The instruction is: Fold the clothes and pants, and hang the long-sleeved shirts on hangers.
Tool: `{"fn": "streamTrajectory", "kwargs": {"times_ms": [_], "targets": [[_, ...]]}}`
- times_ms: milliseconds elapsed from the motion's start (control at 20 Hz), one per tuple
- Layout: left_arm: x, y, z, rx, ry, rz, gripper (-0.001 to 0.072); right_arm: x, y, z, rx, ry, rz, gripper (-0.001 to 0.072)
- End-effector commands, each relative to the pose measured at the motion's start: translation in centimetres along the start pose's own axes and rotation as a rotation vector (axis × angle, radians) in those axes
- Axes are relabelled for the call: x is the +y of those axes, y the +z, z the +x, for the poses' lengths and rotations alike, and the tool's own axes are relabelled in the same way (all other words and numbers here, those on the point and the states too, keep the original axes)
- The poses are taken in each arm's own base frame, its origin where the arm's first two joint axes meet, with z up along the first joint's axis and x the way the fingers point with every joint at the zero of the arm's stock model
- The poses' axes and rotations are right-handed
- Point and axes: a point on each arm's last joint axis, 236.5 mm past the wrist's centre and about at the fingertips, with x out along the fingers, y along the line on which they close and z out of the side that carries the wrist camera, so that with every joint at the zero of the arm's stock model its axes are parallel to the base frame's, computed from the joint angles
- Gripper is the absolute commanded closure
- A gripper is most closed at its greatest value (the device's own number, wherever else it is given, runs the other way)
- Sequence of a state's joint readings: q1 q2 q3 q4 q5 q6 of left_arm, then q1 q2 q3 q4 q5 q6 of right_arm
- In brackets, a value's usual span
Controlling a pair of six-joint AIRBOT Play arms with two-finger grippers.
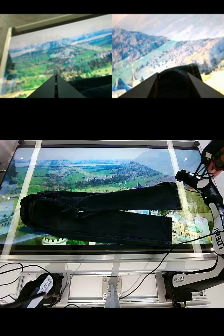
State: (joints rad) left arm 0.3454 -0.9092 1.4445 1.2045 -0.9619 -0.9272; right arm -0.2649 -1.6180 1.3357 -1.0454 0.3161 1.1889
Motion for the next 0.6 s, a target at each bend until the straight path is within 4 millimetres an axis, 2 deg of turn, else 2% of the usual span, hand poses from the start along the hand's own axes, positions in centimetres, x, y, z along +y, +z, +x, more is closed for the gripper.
{"fn": "streamTrajectory", "kwargs": {"times_ms": [0, 100, 200, 250, 400, 550], "targets": [[0.8, -0.6, 0.1, 0.024, 0.030, 0.018, 0.0670, -2.4, -0.5, -0.7, 0.039, -0.022, 0.186, 0.0323], [3.6, -3.0, 0.5, 0.112, 0.137, -0.031, 0.0670, -4.0, -2.0, -1.2, 0.110, -0.030, 0.212, 0.0322], [6.8, -6.6, 1.0, 0.213, 0.245, -0.136, 0.0670, -5.2, -3.5, -1.8, 0.176, -0.032, 0.232, 0.0322], [7.7, -8.5, 1.6, 0.252, 0.269, -0.199, 0.0670, -5.8, -3.9, -2.0, 0.193, -0.036, 0.236, 0.0322], [8.9, -14.2, 4.5, 0.367, 0.297, -0.416, 0.0670, -6.7, -5.0, -2.6, 0.242, -0.037, 0.254, 0.0321], [8.0, -19.0, 8.1, 0.502, 0.249, -0.477, 0.0668, -5.6, -6.8, -3.1, 0.327, -0.004, 0.261, 0.0321]]}}
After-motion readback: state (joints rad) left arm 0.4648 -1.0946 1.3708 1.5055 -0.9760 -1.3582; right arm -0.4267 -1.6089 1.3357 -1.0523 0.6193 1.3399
